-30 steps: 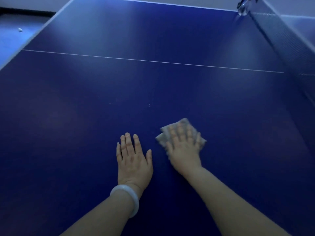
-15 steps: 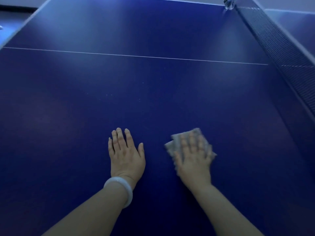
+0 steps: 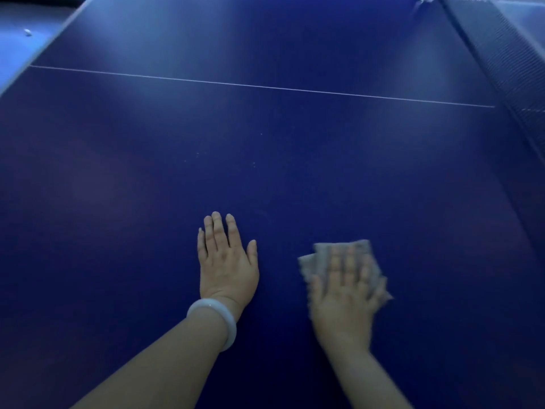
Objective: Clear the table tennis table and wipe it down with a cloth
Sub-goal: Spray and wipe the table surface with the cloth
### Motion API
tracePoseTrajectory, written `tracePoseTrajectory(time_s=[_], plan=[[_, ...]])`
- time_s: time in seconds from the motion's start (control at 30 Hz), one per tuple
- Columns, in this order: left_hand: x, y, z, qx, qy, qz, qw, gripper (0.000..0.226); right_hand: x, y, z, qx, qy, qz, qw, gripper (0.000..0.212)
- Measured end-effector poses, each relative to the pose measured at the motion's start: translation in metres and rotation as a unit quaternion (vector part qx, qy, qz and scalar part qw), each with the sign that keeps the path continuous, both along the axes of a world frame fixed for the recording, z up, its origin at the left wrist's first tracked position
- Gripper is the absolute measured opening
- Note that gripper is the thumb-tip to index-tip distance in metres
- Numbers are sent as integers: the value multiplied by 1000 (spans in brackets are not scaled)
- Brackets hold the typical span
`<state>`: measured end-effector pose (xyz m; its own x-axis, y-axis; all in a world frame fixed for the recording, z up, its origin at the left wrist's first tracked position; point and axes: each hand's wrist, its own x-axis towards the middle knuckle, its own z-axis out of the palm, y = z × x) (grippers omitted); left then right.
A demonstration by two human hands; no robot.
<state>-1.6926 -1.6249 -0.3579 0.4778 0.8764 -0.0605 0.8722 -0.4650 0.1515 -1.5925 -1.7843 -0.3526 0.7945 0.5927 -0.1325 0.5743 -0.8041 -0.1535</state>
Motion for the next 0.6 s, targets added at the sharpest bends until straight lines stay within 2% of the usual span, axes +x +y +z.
tracePoseTrajectory(time_s=[0.07, 0.17, 0.27, 0.33, 0.4, 0.5, 0.6], plan=[[-1, 0, 1, -5, -9, -3, 1000, 71, -25, 27, 1, 17, -7, 81, 997, 63], [-5, 3, 5, -34, -51, -5, 998, 68, -26, 42, -2, 17, -10, 99, 995, 64], [-19, 18, 11, -85, -128, -26, 988, 60, -21, 40, -6, 8, -19, 123, 992, 64], [-38, 37, 16, -69, -160, -21, 984, 55, -21, 41, -5, 7, -23, 124, 992, 64], [-62, 63, 18, -29, -138, 28, 990, 57, -23, 42, -4, 6, -23, 118, 993, 65], [-88, 95, 13, -32, -85, 121, 988, 65, -21, 45, -5, 22, -18, 115, 993, 64], [-93, 101, 2, -3, -35, 132, 991, 71, -16, 54, -9, 34, -24, 166, 985, 63]])
